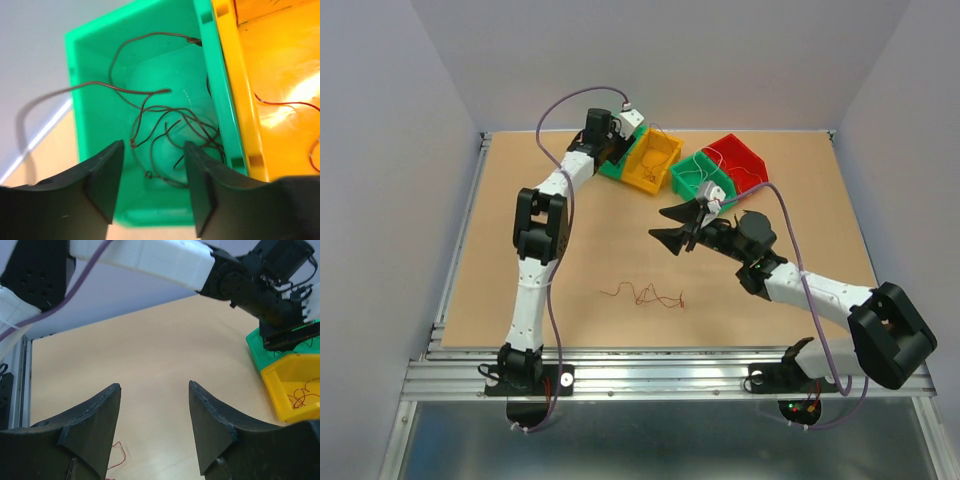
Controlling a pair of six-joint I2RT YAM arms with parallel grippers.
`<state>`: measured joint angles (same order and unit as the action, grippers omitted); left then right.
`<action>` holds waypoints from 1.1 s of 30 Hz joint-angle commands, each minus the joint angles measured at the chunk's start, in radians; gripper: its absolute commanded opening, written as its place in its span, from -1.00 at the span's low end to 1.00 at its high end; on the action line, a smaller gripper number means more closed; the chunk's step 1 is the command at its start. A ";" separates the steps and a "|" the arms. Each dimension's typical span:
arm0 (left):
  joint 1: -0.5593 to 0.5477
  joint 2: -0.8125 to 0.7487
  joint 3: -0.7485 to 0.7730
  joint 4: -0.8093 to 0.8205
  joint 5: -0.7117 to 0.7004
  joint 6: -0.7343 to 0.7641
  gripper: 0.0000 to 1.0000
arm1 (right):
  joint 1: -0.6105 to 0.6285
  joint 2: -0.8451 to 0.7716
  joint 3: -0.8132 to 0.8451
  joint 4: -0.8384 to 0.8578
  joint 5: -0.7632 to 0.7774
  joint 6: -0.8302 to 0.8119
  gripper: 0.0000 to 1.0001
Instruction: Untangle the cables
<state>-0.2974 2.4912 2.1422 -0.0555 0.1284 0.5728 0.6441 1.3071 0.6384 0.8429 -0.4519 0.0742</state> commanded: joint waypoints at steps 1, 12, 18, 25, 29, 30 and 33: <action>0.001 -0.202 -0.036 -0.039 0.028 0.030 0.28 | 0.009 0.006 0.000 0.041 0.001 -0.014 0.24; 0.007 -0.319 -0.076 -0.227 0.016 -0.019 0.31 | 0.009 0.040 0.023 0.035 0.063 0.004 0.23; 0.018 -0.402 -0.180 -0.147 -0.029 -0.074 0.40 | 0.008 0.096 0.122 -0.122 0.096 0.018 0.29; 0.179 -0.281 -0.010 -0.206 0.158 -0.131 0.46 | 0.008 0.104 0.119 -0.123 0.101 0.003 0.32; 0.236 -0.252 -0.013 -0.224 0.252 -0.048 0.50 | 0.009 0.095 0.112 -0.130 0.105 -0.008 0.34; 0.242 -0.252 -0.034 -0.225 0.269 -0.024 0.50 | 0.008 0.092 0.112 -0.130 0.107 -0.010 0.34; 0.257 -0.262 -0.073 -0.253 0.304 0.024 0.49 | 0.009 0.092 0.112 -0.131 0.110 -0.014 0.34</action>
<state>-0.0380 2.2475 2.0941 -0.2695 0.3244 0.5220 0.6441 1.4162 0.6979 0.6971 -0.3607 0.0811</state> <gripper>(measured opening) 0.749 0.669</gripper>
